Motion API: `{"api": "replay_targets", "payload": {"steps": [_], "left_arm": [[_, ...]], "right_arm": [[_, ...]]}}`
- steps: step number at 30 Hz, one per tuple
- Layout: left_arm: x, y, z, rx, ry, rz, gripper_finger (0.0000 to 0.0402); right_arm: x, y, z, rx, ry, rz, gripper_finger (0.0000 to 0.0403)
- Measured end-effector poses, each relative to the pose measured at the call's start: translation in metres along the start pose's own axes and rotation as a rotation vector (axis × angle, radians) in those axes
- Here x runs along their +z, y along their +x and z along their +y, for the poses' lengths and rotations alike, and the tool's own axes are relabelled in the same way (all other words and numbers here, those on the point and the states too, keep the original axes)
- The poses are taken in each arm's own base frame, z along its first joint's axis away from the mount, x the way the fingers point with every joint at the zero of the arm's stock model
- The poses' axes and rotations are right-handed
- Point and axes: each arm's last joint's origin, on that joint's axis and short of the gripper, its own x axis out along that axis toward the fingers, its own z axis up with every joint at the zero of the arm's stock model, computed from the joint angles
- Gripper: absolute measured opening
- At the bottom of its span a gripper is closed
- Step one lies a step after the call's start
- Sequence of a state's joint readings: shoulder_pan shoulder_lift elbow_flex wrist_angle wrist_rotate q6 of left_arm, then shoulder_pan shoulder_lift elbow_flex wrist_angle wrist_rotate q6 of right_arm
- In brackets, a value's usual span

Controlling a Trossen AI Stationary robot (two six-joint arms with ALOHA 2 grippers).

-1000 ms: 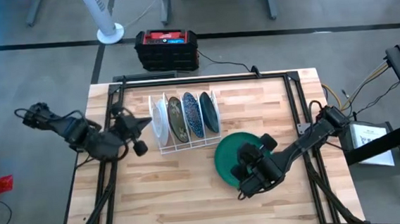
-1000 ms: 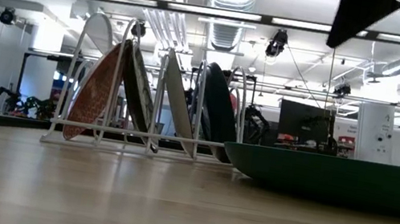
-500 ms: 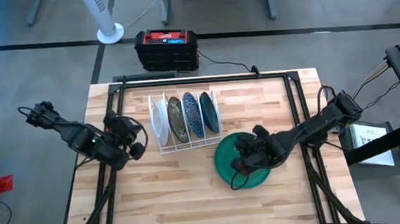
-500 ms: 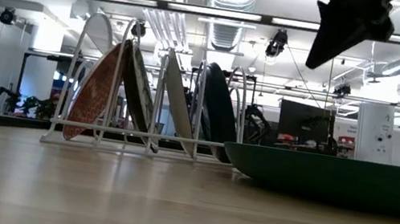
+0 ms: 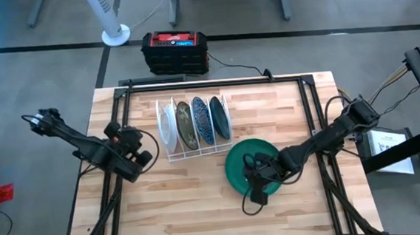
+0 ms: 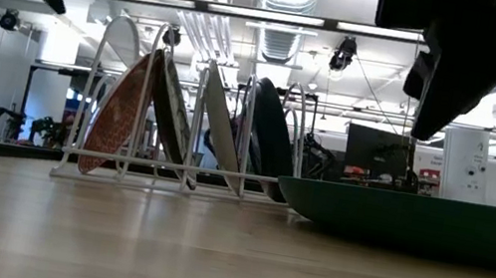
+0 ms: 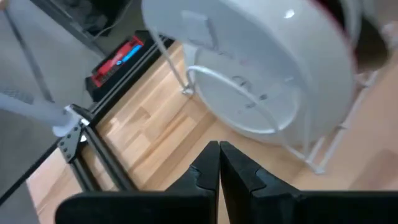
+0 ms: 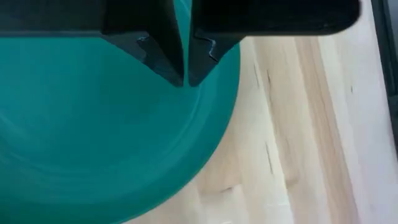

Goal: Sort dishes
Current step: Put the dark green plate into the dish rack

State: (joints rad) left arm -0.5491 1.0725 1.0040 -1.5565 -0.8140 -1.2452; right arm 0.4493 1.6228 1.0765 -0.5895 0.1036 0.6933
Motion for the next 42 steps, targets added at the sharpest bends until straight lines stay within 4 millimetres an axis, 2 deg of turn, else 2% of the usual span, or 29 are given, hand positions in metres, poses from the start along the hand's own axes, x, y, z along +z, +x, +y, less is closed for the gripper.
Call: {"api": "replay_targets", "payload": {"steps": [3,14,20,27,34,38,42], "left_arm": [[-0.011,0.011,-0.004,0.026,-0.003,-0.001,0.0],[-0.047,0.047,-0.011,0.098,0.059,-0.04,0.0],[-0.052,0.053,-0.016,0.077,0.047,-0.066,0.0],[-0.05,0.055,-0.021,0.078,0.018,-0.107,0.0],[-0.047,0.057,-0.029,0.096,0.006,-0.223,0.0],[-0.047,0.06,-0.034,0.122,0.019,-0.257,0.0],[-0.049,0.063,-0.039,0.146,0.024,-0.273,0.0]], "right_arm": [[-0.002,0.005,0.004,0.005,-0.01,0.002,0.0042],[-0.002,0.009,0.015,0.007,-0.031,0.003,0.018],[-0.009,0.028,0.018,-0.017,-0.049,0.053,0.0217],[-0.016,0.054,0.031,-0.039,-0.11,0.114,0.0219],[-0.02,0.07,0.031,-0.076,-0.092,0.153,0.0197],[-0.02,0.073,0.031,-0.089,-0.081,0.154,0.0171],[-0.02,0.072,0.032,-0.084,-0.075,0.148,0.012]]}}
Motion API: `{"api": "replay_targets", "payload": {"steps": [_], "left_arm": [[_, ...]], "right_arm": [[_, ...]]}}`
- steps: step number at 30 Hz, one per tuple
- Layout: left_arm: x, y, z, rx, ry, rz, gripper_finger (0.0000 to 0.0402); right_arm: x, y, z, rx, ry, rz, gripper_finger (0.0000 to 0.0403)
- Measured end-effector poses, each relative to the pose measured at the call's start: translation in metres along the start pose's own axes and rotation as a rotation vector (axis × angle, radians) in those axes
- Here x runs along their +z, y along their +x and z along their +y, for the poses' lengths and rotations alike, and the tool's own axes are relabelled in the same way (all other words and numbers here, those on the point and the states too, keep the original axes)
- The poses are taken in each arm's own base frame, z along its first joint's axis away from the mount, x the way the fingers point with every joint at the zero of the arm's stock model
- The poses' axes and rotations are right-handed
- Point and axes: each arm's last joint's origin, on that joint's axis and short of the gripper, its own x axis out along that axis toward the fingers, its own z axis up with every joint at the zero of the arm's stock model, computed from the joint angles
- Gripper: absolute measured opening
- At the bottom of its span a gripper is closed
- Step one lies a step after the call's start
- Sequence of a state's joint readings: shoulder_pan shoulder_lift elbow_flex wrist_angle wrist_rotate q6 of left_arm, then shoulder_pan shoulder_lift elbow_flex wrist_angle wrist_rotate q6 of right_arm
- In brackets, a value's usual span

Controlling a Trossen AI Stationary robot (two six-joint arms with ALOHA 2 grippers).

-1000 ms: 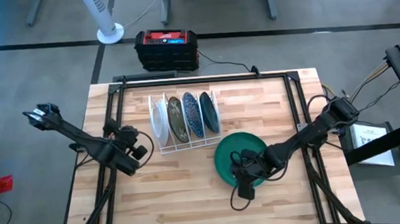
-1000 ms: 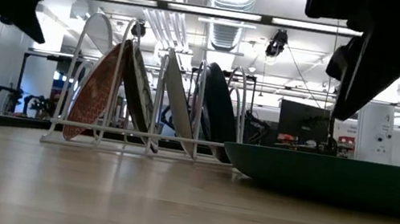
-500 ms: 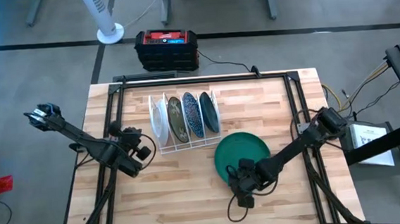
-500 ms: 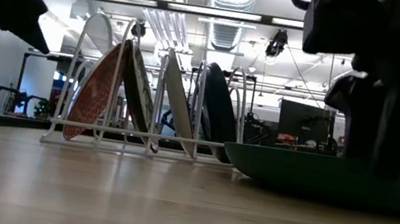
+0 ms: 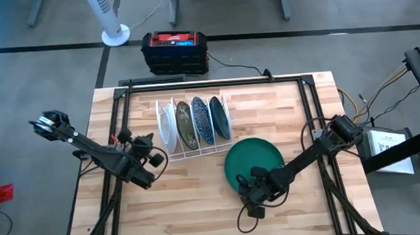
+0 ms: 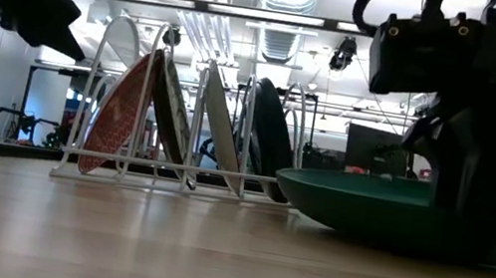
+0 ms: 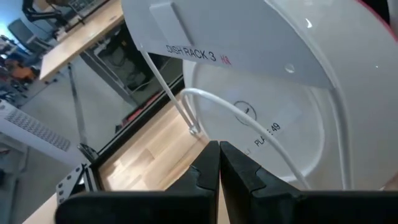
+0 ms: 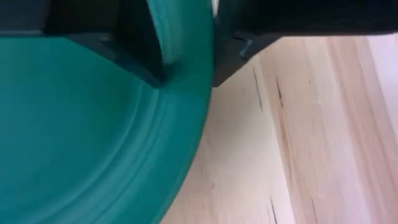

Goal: Sort dishes
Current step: Put the dark green plate into the dish rack

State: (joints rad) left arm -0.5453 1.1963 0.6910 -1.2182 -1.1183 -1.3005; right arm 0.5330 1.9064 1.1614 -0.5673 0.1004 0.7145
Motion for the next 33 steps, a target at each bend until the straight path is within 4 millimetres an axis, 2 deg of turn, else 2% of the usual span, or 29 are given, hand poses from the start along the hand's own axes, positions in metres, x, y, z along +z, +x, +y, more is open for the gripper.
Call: {"api": "replay_targets", "payload": {"steps": [6,10,13,25,30,33], "left_arm": [[-0.005,0.004,-0.008,0.033,0.039,0.009,0.0],[-0.008,0.005,-0.007,0.067,0.062,0.021,0.0],[-0.009,0.005,-0.004,0.093,0.074,0.036,0.0],[-0.011,0.005,0.003,0.122,0.123,0.037,0.0],[-0.02,0.009,0.006,0.136,0.095,0.03,0.0],[-0.026,0.012,0.008,0.146,0.07,0.028,0.0]], "right_arm": [[0.0,-0.003,0.0,-0.019,0.003,-0.024,0.0015],[-0.002,-0.006,0.003,-0.052,-0.001,-0.067,0.0009],[-0.006,-0.017,0.006,-0.055,0.007,-0.099,0.0003],[-0.017,-0.116,0.02,0.078,0.117,-0.508,0.0001],[-0.013,-0.151,0.021,0.102,0.11,-0.738,0.0001],[-0.007,-0.165,0.02,0.093,0.088,-0.849,0.0001]]}}
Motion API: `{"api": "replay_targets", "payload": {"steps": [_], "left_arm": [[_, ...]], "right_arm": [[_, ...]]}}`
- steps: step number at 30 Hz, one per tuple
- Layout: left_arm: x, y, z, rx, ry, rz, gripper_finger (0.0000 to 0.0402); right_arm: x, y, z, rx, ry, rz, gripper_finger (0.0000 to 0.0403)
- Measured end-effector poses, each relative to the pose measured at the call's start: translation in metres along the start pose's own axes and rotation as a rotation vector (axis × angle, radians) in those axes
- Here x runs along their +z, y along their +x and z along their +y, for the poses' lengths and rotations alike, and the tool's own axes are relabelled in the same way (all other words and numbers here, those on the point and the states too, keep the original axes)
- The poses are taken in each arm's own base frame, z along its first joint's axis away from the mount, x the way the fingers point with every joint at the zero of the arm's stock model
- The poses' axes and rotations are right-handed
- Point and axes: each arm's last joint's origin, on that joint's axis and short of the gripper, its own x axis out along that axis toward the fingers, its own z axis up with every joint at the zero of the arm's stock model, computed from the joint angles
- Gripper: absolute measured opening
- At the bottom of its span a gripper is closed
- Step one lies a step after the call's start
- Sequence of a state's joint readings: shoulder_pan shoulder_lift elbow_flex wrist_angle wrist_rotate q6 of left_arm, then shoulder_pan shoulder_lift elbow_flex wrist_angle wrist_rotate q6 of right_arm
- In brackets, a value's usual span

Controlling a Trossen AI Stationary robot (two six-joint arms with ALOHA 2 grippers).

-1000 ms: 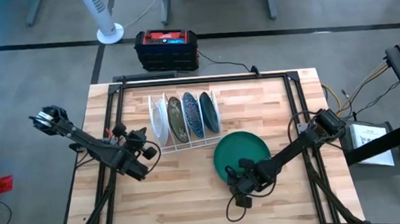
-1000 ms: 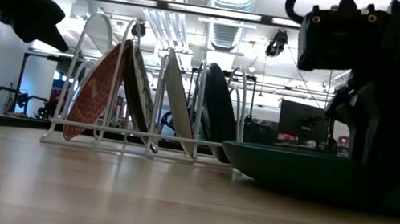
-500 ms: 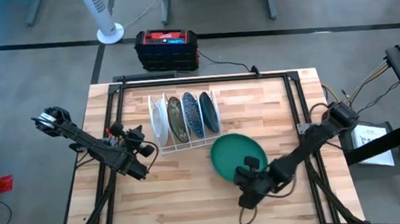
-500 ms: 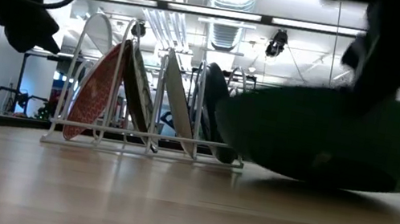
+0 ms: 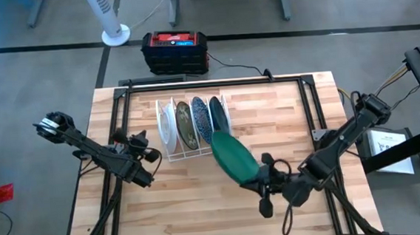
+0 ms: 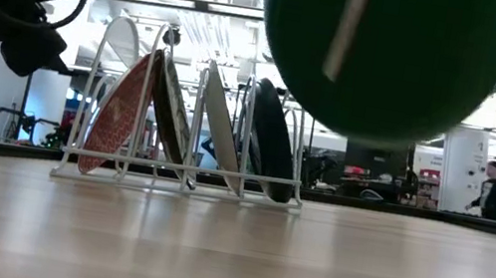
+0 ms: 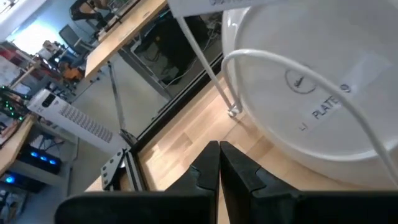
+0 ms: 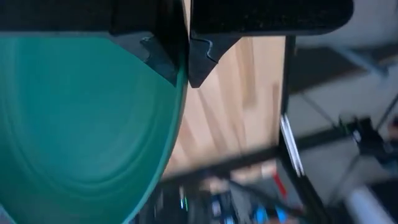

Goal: Sort dishes
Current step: Put the dark green plate into the dish rack

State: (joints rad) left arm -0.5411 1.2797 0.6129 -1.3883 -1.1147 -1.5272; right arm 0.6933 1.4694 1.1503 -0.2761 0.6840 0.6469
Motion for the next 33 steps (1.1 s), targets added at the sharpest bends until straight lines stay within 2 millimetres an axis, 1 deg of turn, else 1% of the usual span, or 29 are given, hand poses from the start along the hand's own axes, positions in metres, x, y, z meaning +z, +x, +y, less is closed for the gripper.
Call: {"api": "replay_targets", "payload": {"steps": [4,9,11,14,18,20,22,27,33], "left_arm": [[-0.007,0.004,0.001,0.007,-0.064,-0.003,0.0],[-0.016,0.009,-0.001,0.0,-0.105,-0.041,0.0],[-0.017,0.009,-0.001,-0.002,-0.108,-0.062,0.0],[-0.02,0.011,0.0,0.004,-0.093,-0.097,0.0],[-0.027,0.015,0.002,0.018,-0.061,-0.132,0.0],[-0.029,0.016,0.003,0.019,-0.077,-0.136,0.0],[-0.029,0.016,0.003,0.016,-0.089,-0.148,0.0],[-0.028,0.016,0.001,0.008,-0.109,-0.171,0.0],[-0.025,0.017,0.0,0.016,-0.124,-0.21,0.0]], "right_arm": [[0.022,-0.003,0.001,0.002,-0.008,-0.167,0.0001],[0.052,-0.003,0.004,0.053,-0.02,-0.404,0.0],[0.063,-0.005,0.002,0.058,-0.024,-0.504,0.0],[0.073,-0.002,-0.006,0.062,-0.052,-0.616,0.0],[0.079,0.006,-0.023,0.17,-0.043,-0.78,0.0],[0.08,0.012,-0.033,0.243,-0.046,-0.864,0.0],[0.079,0.021,-0.042,0.269,-0.051,-0.914,0.0],[0.071,0.052,-0.056,0.266,-0.067,-0.964,0.0],[0.065,0.084,-0.063,0.404,-0.033,-1.112,0.0]]}}
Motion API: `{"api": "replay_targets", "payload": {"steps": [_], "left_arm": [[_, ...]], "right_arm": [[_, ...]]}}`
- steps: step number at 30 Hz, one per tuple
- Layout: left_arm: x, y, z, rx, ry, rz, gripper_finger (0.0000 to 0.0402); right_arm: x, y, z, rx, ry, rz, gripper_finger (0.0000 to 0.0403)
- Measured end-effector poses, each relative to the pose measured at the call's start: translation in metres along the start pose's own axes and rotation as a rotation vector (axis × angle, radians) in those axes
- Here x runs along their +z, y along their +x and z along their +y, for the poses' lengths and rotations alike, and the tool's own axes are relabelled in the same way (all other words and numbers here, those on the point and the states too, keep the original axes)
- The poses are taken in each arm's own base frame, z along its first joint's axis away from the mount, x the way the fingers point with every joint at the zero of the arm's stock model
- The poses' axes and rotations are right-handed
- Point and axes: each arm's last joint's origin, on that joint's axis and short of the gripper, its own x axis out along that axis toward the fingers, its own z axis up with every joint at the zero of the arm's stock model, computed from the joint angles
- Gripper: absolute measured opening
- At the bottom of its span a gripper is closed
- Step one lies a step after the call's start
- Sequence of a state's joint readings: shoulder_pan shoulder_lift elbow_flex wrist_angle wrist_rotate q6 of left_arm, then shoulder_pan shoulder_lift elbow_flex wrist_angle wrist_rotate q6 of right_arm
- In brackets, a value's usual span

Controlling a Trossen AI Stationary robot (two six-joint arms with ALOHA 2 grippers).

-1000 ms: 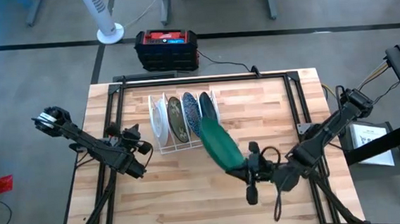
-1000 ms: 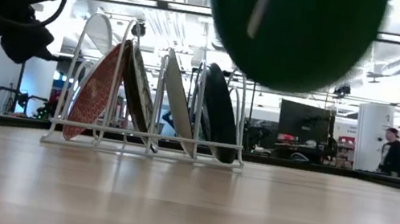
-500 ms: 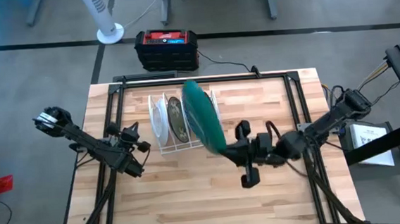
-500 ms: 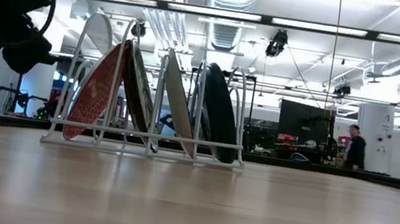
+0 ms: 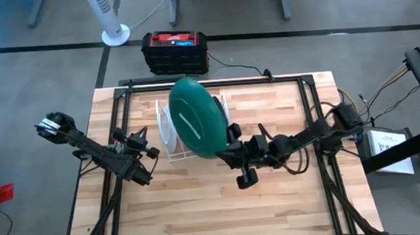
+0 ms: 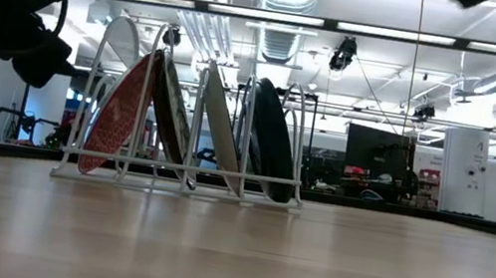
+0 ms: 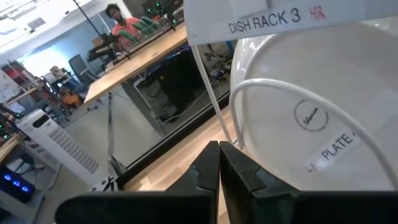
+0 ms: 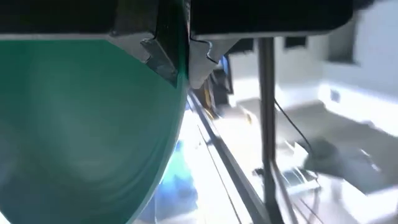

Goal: Sort dishes
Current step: Put the dark green plate into the dish rack

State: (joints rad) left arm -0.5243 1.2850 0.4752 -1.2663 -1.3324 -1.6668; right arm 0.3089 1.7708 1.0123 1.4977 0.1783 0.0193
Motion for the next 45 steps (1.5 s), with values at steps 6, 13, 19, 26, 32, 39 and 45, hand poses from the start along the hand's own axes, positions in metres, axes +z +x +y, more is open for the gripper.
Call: {"api": "replay_targets", "payload": {"steps": [6,13,19,26,32,39,45], "left_arm": [[-0.001,0.003,0.001,0.018,0.001,0.003,0.0],[-0.001,0.005,0.0,0.028,-0.004,-0.007,0.0],[-0.005,0.01,0.002,0.059,-0.002,0.007,0.0],[-0.004,0.011,0.001,0.063,-0.023,-0.011,0.0],[-0.004,0.014,0.001,0.082,-0.048,-0.006,0.0],[-0.004,0.017,-0.002,0.092,-0.035,0.003,0.0],[-0.004,0.02,-0.008,0.09,-0.012,0.011,0.0]], "right_arm": [[-0.028,0.009,-0.016,-0.012,0.071,-0.017,0.0],[-0.046,0.022,-0.03,-0.042,0.112,-0.033,0.0],[-0.05,0.024,-0.046,-0.143,0.135,-0.051,0.0],[-0.049,0.025,-0.06,-0.195,0.169,-0.065,0.0],[-0.056,0.023,-0.068,-0.253,0.191,-0.046,0.0],[-0.06,0.023,-0.074,-0.284,0.196,-0.008,0.0],[-0.065,0.024,-0.075,-0.326,0.181,0.046,0.0]]}}
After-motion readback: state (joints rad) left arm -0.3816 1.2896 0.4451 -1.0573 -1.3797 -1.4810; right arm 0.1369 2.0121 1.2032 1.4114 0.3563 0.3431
